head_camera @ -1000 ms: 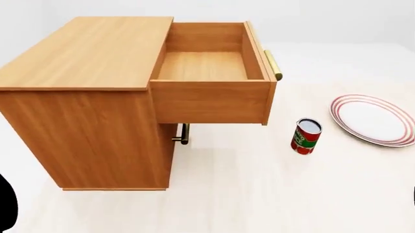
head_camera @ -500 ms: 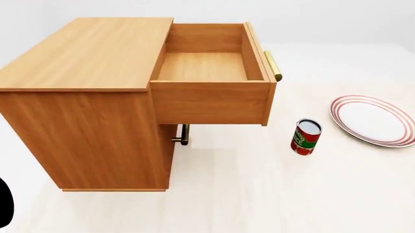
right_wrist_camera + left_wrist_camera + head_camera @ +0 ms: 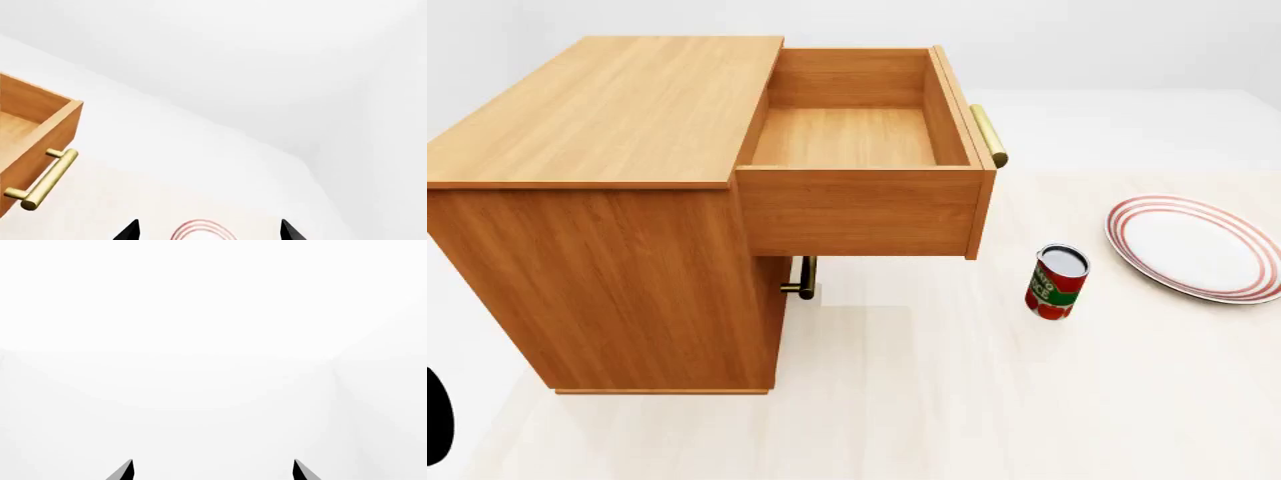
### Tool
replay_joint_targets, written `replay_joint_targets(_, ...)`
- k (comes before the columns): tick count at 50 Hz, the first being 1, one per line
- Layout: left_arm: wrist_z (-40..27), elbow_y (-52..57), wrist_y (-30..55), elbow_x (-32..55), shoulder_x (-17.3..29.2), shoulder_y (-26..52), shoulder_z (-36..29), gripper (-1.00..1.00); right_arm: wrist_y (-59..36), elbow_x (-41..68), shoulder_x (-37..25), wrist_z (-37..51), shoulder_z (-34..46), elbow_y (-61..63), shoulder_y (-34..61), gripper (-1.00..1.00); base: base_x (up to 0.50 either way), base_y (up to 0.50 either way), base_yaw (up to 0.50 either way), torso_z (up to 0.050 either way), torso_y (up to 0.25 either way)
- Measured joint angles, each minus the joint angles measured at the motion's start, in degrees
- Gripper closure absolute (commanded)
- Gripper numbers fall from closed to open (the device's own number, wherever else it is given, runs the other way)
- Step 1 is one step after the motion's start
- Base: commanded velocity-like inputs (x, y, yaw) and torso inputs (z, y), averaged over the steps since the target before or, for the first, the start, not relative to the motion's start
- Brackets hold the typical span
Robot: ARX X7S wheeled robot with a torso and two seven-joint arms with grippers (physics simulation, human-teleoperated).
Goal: Put the bowl in the top drawer of the cabinet.
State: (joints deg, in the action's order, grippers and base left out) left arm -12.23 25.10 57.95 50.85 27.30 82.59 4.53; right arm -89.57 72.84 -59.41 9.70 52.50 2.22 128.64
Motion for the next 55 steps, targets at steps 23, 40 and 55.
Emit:
replay_joint_targets(23, 0.6, -1.1, -2.6, -1.4, -0.5, -1.2, -1.0, -1.00, -0.4, 0.9, -12.6, -12.7, 25.5, 3.0, 5.7, -1.00, 0.00, 0.00, 0.00, 0.000, 0.000)
replay_joint_targets(40, 1.2, -2.0, -4.3, -2.4, -0.7, -2.1, -1.9, -1.00, -0.4, 1.0, -17.3, -14.1, 38.7, 7.9, 6.2, -1.00, 0.00, 0.00, 0.00, 0.000, 0.000)
replay_joint_targets(55, 1.3, -2.2, -5.0, -2.5, -0.6, -2.5, -2.2, -1.00, -0.4, 9.7, -17.8, -4.3, 46.3, 8.3, 6.2, -1.00, 0.00, 0.00, 0.00, 0.000, 0.000)
